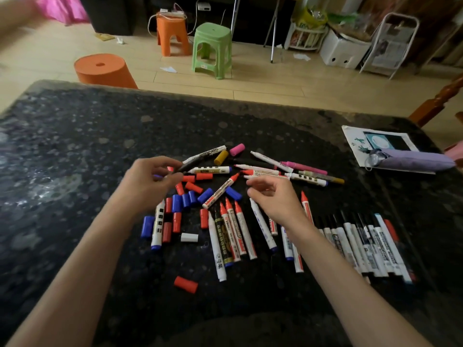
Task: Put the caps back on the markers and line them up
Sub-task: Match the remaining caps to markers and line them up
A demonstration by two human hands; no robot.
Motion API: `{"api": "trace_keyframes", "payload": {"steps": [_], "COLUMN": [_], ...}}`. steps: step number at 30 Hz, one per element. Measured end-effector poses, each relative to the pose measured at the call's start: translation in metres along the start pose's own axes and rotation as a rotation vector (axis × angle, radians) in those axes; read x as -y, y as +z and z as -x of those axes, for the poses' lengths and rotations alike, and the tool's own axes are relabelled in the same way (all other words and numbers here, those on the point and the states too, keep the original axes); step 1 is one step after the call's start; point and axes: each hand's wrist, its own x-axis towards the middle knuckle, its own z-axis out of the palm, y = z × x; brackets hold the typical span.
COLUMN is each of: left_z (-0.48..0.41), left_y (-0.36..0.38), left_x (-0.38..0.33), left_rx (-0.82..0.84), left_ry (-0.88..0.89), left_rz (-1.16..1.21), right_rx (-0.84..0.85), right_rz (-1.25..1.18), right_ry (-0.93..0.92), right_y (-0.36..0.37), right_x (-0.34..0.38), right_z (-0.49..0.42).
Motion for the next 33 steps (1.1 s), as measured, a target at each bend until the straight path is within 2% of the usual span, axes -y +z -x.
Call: {"api": "trace_keyframes", "payload": {"steps": [5, 10, 14, 19, 22, 29, 33], "left_z": [-0.001, 0.000, 0.001, 0.002, 0.003, 0.002, 0.002], "left_y": [-0.022, -0.030, -0.034, -0.037, -0.038, -0.055, -0.056], "left_x": [0.009, 0.016, 0.017, 0.017, 0.017, 0.025, 0.027], "left_rx": [-0.060, -0.023, -0.032, -0.057, -0.080, -0.244, -0.249], "left_ry": [-0.058, -0.094, -0.091, -0.054, -0.047, -0.077, -0.076], "left_rz": [-0.078, -0.150, -0.160, -0.133, -0.097, -0.048, -0.050], "right_rx": [0.066, 0.140, 0.112, 0.224, 0.187, 0.086, -0.004], "right_rz": [0.383, 0.521, 0.526, 0.569, 0.592, 0.569, 0.552], "right_ry": [-0.222, -0.422, -0.431, -0.488, -0.490, -0.476, -0.410], "right_y": [0.026, 0.063, 0.072, 0.081, 0.084, 0.092, 0.082], "right_x": [-0.001, 0.019, 0.021, 0.022, 0.021, 0.024, 0.024], "right_z": [-0.003, 0.003, 0.004, 0.017, 0.020, 0.010, 0.001]}}
